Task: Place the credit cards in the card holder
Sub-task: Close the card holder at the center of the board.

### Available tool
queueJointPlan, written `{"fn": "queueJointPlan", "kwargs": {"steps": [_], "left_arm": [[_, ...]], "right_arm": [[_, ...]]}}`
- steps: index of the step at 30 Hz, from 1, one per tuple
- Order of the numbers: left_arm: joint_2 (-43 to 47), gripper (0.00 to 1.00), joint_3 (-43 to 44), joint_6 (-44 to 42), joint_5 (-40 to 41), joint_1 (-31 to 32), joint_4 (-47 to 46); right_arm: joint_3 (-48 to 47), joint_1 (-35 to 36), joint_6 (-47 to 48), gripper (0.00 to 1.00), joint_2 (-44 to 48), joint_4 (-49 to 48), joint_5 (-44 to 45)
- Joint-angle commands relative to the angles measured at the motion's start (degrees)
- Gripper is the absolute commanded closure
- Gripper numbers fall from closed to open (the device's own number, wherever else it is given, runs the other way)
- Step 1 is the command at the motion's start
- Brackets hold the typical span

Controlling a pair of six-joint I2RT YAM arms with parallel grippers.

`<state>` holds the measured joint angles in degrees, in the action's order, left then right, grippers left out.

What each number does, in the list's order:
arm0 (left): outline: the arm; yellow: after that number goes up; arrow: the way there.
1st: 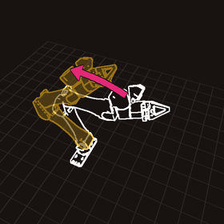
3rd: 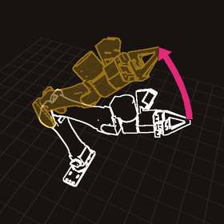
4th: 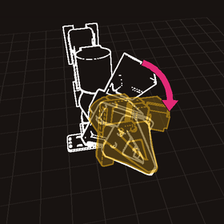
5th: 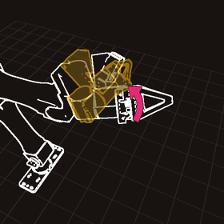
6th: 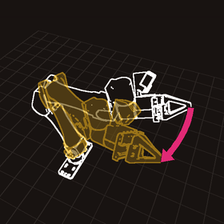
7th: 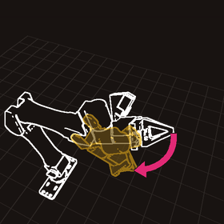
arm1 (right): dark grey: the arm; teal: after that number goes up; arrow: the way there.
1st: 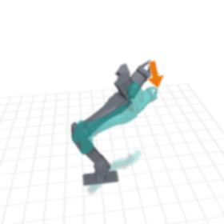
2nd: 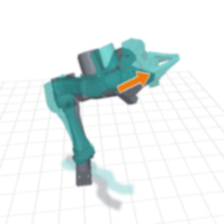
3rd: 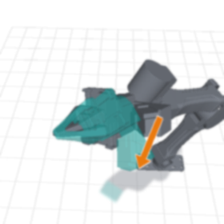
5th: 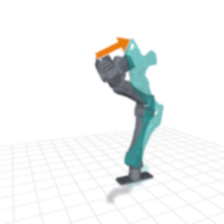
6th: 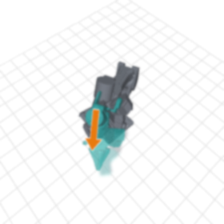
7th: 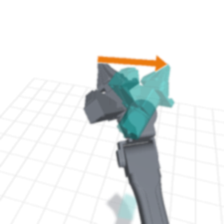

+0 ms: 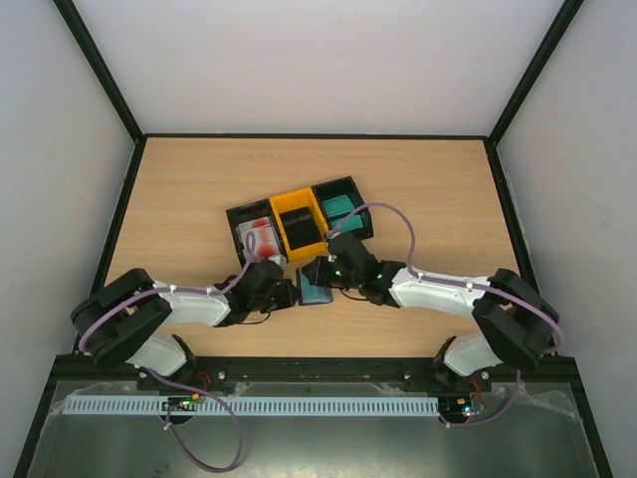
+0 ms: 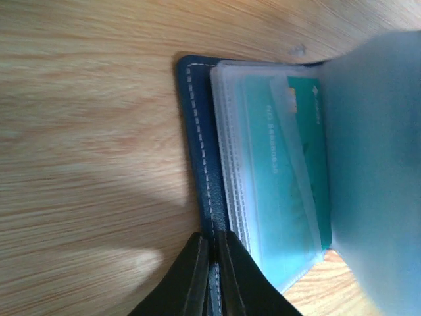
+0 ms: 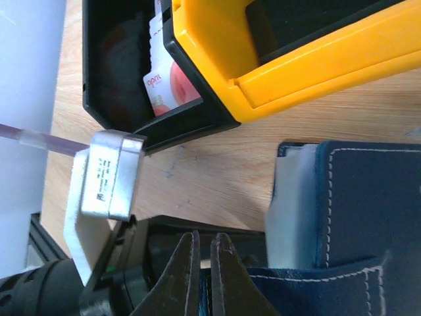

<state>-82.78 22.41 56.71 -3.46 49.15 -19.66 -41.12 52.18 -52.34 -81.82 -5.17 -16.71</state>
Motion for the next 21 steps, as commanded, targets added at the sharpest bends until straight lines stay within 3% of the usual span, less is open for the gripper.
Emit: {"fn": "queueJointPlan", "kwargs": {"steps": [1,9,18,21], "left_arm": [[-2.86,0.90,-2.20,-0.36,-6.03,-0.21,-3.76],[-0.39,0.85,-4.19,1.18,-4.09,-0.18,-4.15],[9.32,0.80,-5.18,0.87,2.74,-0.12,3.72],[11.90,0.77,-5.21,0.77,4.63,-0.19,6.16]], "right_arm": [[3.70,-0.01,-6.68,0.98,-2.72,-13.40,-2.32],[7.52,-0.11,-11.14,0.96,-5.88,-25.59,-5.85],[5.89,-0.21,-5.70,0.66,1.54,-19.41,-5.13],[5.14,-0.32,-3.49,0.61,4.31,-15.80,-3.34]]}}
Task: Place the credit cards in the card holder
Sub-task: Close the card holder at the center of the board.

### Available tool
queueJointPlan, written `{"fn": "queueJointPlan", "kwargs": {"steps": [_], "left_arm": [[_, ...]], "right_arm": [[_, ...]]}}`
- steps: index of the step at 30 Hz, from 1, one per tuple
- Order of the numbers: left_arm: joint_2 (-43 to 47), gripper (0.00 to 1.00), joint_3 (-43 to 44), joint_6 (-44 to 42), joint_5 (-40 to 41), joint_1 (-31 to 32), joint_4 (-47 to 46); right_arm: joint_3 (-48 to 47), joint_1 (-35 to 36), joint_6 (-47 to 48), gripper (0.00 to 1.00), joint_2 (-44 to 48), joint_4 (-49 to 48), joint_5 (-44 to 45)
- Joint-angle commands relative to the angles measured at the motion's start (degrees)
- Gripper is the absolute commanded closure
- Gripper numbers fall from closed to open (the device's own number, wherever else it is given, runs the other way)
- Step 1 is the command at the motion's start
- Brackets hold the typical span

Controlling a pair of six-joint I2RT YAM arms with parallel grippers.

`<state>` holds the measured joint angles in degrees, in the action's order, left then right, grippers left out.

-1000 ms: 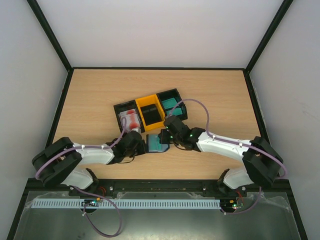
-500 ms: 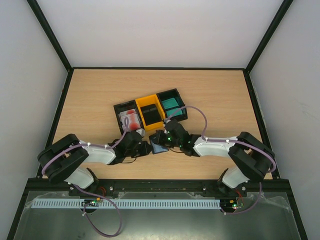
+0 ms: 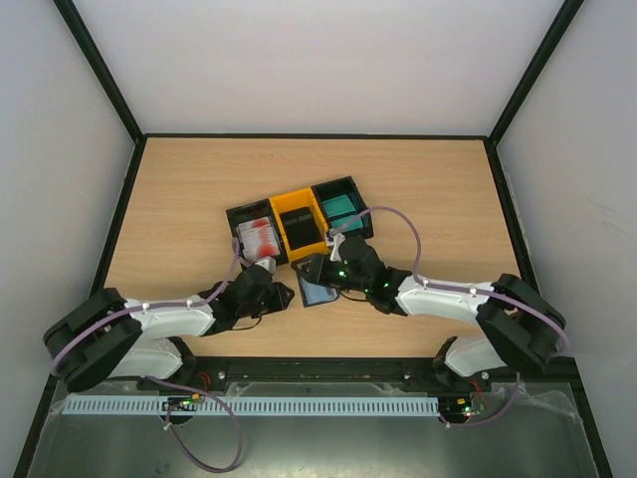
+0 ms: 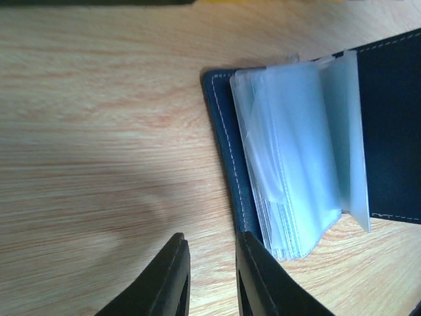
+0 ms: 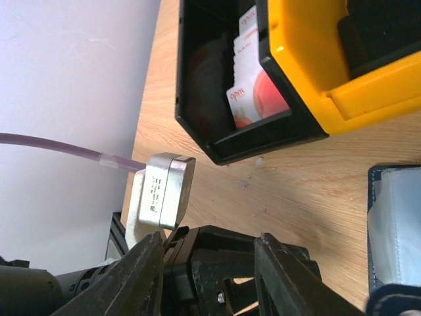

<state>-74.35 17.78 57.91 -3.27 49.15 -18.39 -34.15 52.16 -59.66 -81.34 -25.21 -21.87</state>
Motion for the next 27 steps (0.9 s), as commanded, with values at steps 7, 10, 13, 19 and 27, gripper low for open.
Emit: {"fn": "queueJointPlan", "kwargs": {"steps": [7,10,13,19,27], "left_arm": [[4.93,0.71,-0.60,-0.39,5.40,-0.26,6.97],[4.51,0.70,-0.47,-0.33,4.86,-0.20,6.56],[3.79,0.68,-0.23,-0.32,4.14,-0.26,5.99],[0.88,0.69,1.30,0.01,3.93,-0.23,6.45],[-3.58,0.73,3.54,-0.37,3.39,-0.20,6.60]], "right_arm": [[-1.54,-0.43,7.48,0.60,16.23,23.03,29.49],[-1.42,-1.15,5.31,0.60,20.66,34.96,47.92],[-1.00,-4.51,6.17,0.60,21.56,40.56,51.20],[1.90,-10.66,11.17,0.60,14.25,36.05,32.54],[2.60,-10.76,16.54,0.61,4.93,24.74,10.27]]}}
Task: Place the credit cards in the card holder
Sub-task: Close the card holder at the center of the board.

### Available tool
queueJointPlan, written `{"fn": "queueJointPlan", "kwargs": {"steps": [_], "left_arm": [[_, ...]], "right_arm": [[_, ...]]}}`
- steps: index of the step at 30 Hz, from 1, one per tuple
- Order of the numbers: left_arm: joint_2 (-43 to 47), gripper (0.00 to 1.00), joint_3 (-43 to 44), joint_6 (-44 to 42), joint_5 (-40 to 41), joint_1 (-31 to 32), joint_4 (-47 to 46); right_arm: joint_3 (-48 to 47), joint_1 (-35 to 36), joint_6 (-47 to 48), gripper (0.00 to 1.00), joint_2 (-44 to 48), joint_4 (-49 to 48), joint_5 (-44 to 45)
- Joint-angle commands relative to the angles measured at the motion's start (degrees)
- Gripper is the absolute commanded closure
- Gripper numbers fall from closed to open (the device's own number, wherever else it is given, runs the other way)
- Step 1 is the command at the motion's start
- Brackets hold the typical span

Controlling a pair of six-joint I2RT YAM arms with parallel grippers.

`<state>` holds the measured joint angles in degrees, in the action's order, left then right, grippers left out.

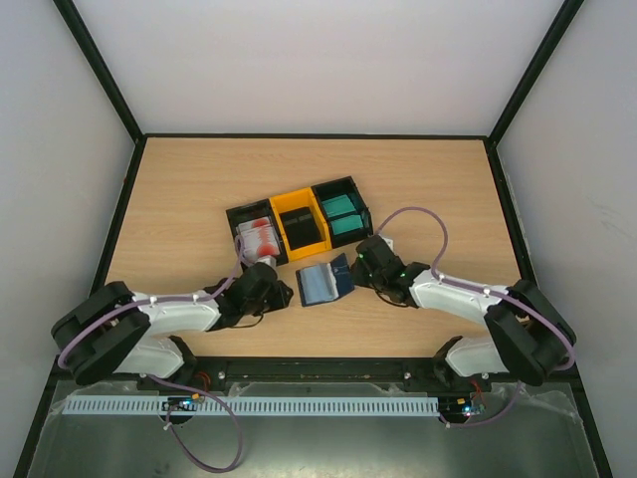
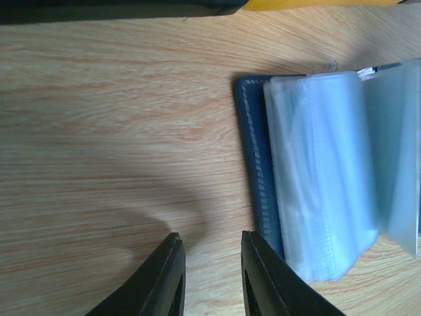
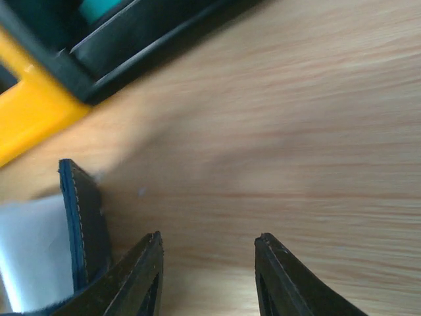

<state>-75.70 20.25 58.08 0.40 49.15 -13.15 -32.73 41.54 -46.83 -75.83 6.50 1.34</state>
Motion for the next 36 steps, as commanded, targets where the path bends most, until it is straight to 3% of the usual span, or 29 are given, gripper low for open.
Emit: {"fn": "queueJointPlan", "kwargs": {"steps": [1,6,14,28,36], "left_arm": [[-2.70,0.74,1.23,-0.60,-0.43,-0.19,1.26],[-5.44,0.77,1.41,-0.94,-2.14,-0.10,-0.28],[-7.92,0.83,1.55,-1.33,-3.10,0.21,-1.86],[-9.76,0.85,0.97,-1.67,-4.36,0.38,-3.85],[-10.56,0.86,-0.26,-1.67,-4.55,0.44,-5.04]], "right_arm": [[1.90,-0.12,3.76,0.61,-0.25,-9.82,-15.76],[2.18,-0.11,5.04,0.58,-1.29,-13.46,-24.18],[1.79,-0.14,6.00,0.63,-6.34,-14.45,-25.99],[4.07,1.60,-0.08,0.58,-16.56,-26.09,-32.20],[10.58,2.36,-8.15,0.59,-23.27,-47.58,-39.97]]}}
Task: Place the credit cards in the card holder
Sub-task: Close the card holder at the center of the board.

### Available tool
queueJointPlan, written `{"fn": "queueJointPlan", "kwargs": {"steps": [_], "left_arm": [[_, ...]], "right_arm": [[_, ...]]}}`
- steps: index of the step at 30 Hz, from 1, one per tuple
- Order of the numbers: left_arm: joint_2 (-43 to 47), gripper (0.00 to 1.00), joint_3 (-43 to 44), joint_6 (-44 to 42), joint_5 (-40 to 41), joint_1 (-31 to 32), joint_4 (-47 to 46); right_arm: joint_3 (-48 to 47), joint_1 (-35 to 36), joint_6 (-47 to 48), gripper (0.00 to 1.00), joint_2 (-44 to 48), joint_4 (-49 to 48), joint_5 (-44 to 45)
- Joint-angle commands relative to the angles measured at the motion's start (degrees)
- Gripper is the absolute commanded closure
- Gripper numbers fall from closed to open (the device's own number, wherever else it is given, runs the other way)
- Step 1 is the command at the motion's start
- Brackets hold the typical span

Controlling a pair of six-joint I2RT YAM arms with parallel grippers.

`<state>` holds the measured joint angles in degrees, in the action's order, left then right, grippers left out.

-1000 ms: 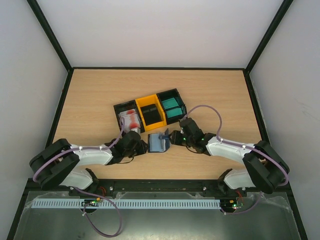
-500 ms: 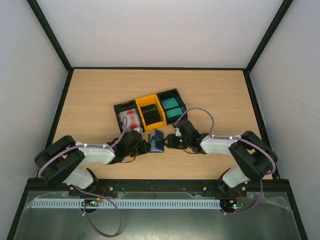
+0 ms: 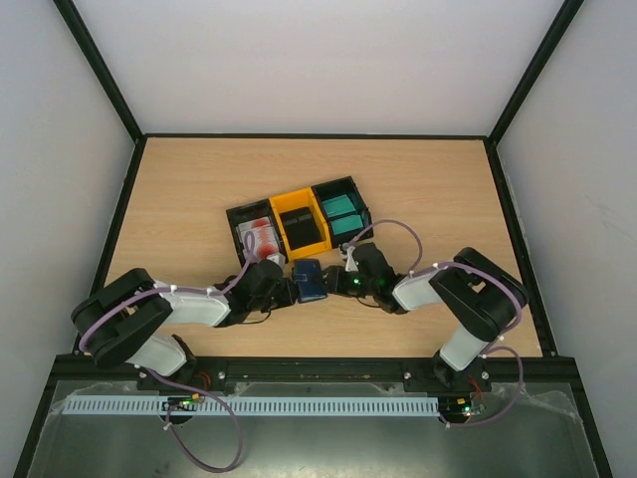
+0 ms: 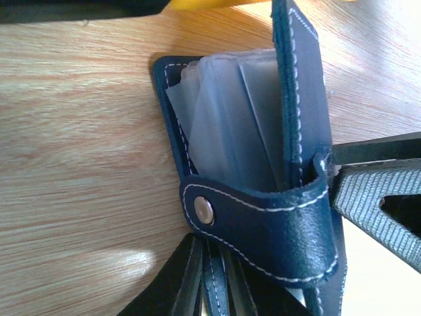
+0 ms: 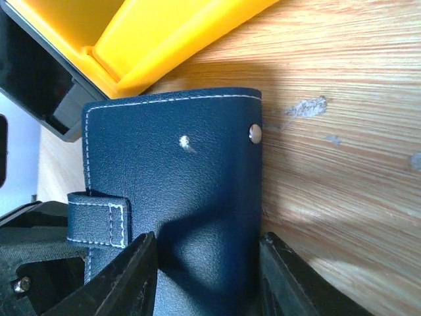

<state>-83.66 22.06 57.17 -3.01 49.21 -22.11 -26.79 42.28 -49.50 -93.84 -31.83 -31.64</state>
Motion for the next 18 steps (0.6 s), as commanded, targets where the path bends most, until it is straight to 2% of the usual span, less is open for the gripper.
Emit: {"fn": "queueJointPlan", "kwargs": {"steps": [1,8,12,16,17,18], "left_arm": [[-2.61,0.86,-2.16,-0.79,-1.13,0.44,3.92],[-2.71,0.87,-2.41,-0.75,-0.96,0.43,3.87],[-1.82,0.87,-2.70,-0.59,-0.38,0.39,4.33],[0.62,0.86,-3.30,-0.33,1.21,0.39,5.62],[3.00,0.83,-3.68,-0.26,2.70,0.42,6.99],[4.04,0.80,-3.76,-0.16,3.26,0.43,7.78]], "right_arm": [[5.32,1.84,-6.66,0.59,-5.77,-13.03,-8.21],[6.93,3.19,-14.48,0.58,-9.20,-29.42,-13.70],[8.19,3.17,-17.42,0.64,-9.70,-33.89,-12.85],[8.62,3.16,-15.90,0.72,-7.24,-29.85,-9.88],[7.61,3.17,-12.37,0.82,-3.86,-22.58,-6.61],[7.10,3.22,-10.86,0.86,-2.45,-19.43,-5.37]]}}
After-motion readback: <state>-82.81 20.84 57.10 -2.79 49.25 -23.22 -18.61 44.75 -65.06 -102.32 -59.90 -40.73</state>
